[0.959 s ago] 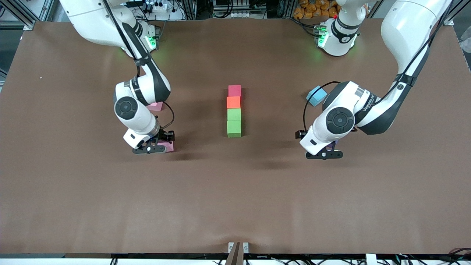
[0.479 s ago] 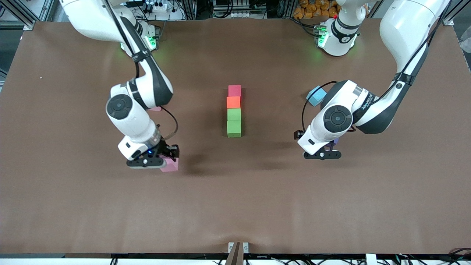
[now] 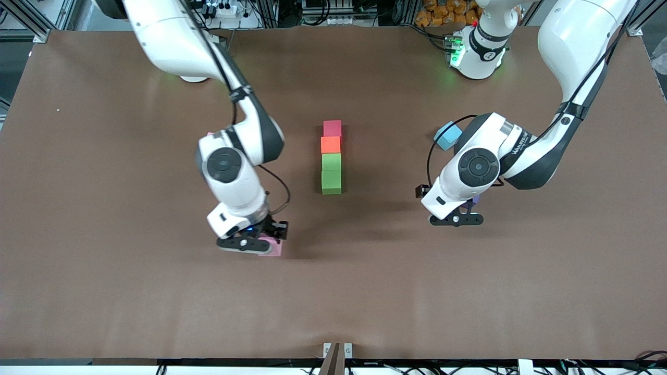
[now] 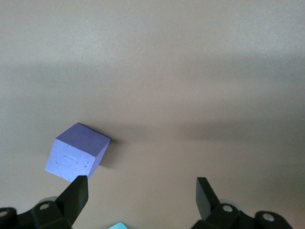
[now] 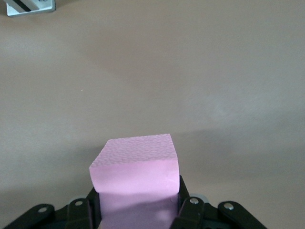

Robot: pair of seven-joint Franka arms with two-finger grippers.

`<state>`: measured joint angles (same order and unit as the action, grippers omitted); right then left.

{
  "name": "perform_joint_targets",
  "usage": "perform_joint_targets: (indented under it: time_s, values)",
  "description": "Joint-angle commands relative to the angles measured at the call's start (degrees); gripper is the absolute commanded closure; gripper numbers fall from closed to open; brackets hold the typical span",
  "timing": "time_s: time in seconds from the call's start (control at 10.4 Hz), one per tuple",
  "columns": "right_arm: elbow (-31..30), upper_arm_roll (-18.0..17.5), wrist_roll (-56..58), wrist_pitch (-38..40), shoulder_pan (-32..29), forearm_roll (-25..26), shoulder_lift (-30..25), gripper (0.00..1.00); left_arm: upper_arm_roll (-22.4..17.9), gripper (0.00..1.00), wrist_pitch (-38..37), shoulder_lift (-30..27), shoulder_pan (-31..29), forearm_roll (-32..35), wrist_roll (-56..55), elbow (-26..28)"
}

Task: Arrange blocks into number 1

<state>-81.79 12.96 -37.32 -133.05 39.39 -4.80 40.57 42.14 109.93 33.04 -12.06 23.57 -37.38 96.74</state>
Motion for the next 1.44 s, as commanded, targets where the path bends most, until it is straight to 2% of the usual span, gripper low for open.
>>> perform_joint_targets:
  time_s: [0.0,0.1,0.29,0.67,0.96,1.15,1.34]
  values:
    - [3.7,6.6,-4.4,0.8,8.1,-7.7,3.9,0.51,0.6,0.00,-0.3,-1.3,-0.2,1.7,-1.6,0.2]
    - [3.7,8.6,-4.7,0.8,10.9,-10.9,4.7,0.51,0.6,0.00,-0.3,-1.4,-0.2,1.7,-1.6,0.2]
    - [3.7,9.1,-6.2,0.7,13.4,-13.5,4.9,0.51,0.6,0.00,-0.3,-2.6,-0.2,1.9,-2.3,0.1]
    - [3.7,9.0,-5.6,0.7,17.3,-12.9,7.4,0.51,0.2,0.00,-0.9,-8.2,-2.5,3.1,-2.8,-2.2]
    - [3.5,9.0,-1.4,0.8,18.3,-13.0,8.7,0.51,-0.1,0.00,-3.9,-9.9,-2.7,3.0,-2.3,-4.0]
    - [3.4,8.8,-1.2,0.9,18.6,-13.1,8.7,0.51,0.4,0.00,-4.7,-11.1,-5.7,2.3,-1.8,-4.0]
    - [3.3,8.8,-1.3,1.0,18.7,-13.1,8.7,0.50,0.4,0.00,-4.9,-11.9,-6.1,0.2,-2.2,-4.0]
